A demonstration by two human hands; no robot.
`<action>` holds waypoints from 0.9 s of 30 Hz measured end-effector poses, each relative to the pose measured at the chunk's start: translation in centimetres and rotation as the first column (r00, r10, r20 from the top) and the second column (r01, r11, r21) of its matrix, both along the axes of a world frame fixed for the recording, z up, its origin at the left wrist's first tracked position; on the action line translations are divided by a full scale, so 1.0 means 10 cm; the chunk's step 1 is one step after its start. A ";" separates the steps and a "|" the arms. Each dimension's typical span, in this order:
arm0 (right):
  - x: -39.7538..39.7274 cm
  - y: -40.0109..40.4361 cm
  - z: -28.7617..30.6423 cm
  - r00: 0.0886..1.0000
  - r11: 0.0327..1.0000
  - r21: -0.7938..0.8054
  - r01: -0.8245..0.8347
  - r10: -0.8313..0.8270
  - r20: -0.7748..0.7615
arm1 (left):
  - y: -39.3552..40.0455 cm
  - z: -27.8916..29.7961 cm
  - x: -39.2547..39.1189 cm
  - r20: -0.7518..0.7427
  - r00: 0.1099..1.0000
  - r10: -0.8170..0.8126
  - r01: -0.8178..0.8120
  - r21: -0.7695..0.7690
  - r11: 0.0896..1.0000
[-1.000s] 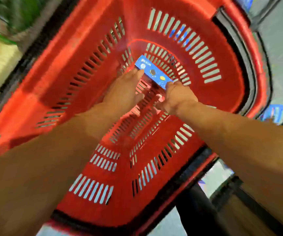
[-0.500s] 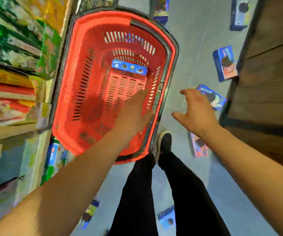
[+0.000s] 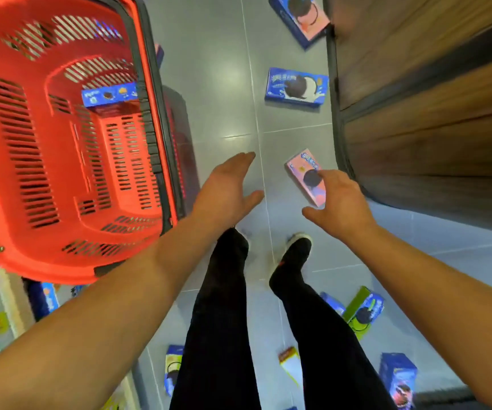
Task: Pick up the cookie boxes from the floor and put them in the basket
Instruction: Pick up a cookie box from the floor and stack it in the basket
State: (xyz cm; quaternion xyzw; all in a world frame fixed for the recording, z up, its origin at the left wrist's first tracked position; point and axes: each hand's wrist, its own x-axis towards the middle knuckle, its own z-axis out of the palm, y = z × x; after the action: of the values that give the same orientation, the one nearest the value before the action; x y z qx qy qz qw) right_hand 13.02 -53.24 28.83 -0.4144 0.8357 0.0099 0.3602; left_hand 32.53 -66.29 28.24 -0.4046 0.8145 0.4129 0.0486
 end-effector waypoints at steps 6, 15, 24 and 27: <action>-0.32 0.81 -0.56 0.998 0.998 0.055 0.045 -0.046 0.030 | 0.67 -0.61 -0.40 0.110 0.985 -0.131 0.132 0.000 0.991; -0.61 1.26 -1.97 0.961 0.961 0.071 0.267 -0.271 0.051 | 1.05 -2.10 -0.82 0.196 0.944 -0.265 0.257 0.064 0.964; -0.80 1.42 -3.68 0.961 0.974 0.020 0.225 -0.219 -0.167 | 0.83 -3.69 -1.56 0.158 0.921 -0.357 0.361 0.001 0.933; -0.92 1.33 -4.13 0.944 0.968 0.070 0.240 -0.216 -0.250 | 0.65 -4.06 -1.85 0.175 0.874 -0.453 0.477 -0.129 0.870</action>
State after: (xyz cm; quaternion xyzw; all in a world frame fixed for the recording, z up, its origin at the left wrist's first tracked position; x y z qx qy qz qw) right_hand 3.85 -39.98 -12.48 -0.2924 0.9140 0.0598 0.2750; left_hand 14.00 -59.83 -12.38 -0.2267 0.9143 0.2898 0.1692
